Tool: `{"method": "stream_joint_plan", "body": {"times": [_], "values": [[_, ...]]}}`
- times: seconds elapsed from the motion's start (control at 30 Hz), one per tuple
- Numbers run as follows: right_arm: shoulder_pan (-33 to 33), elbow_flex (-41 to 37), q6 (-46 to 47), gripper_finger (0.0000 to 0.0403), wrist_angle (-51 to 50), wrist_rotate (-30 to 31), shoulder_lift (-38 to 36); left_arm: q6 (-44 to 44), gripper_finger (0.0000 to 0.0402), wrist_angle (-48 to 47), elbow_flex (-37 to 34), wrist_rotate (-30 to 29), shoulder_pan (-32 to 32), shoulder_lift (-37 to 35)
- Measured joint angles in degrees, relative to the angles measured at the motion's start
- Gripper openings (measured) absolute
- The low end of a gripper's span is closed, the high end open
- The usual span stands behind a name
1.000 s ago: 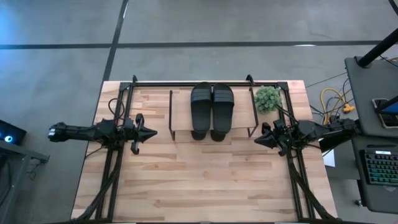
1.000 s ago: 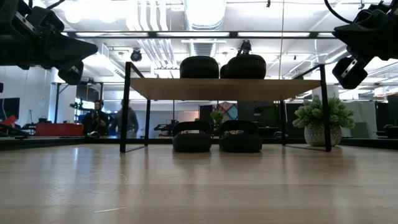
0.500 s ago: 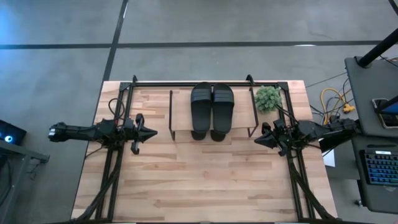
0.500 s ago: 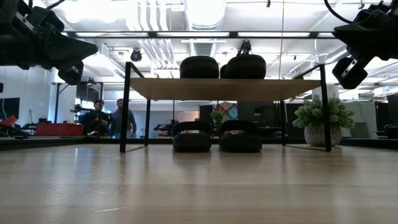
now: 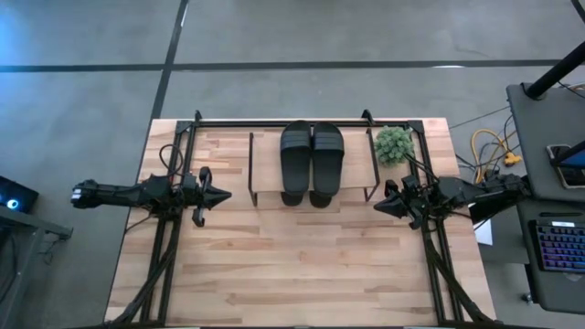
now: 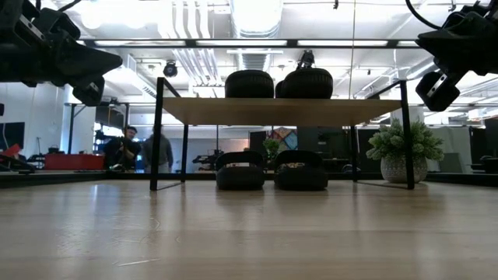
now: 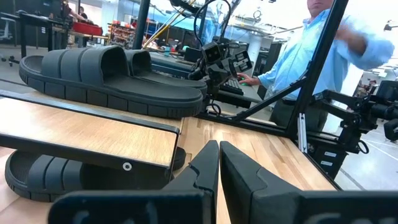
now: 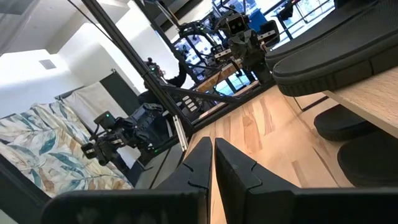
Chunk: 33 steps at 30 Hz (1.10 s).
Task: Pick and place slides into the shelf
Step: Return to Home Position
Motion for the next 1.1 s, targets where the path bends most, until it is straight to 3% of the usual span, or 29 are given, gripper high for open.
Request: {"method": "stream_joint_plan", "body": {"times": [0.5,0.83,1.1], "values": [[-0.2,0.0,0.0,0.0013,0.1,0.0,-0.3,0.0,0.0001,0.0,0.0,0.0,0.0,0.0],[-5.9,0.0,0.0,0.0013,0.0,0.0,0.0,0.0,0.0001,0.0,0.0,0.0,0.0,0.0],[-6.2,0.0,0.0,0.0013,0.0,0.0,-0.1,0.0,0.0001,0.0,0.0,0.0,0.0,0.0]]}}
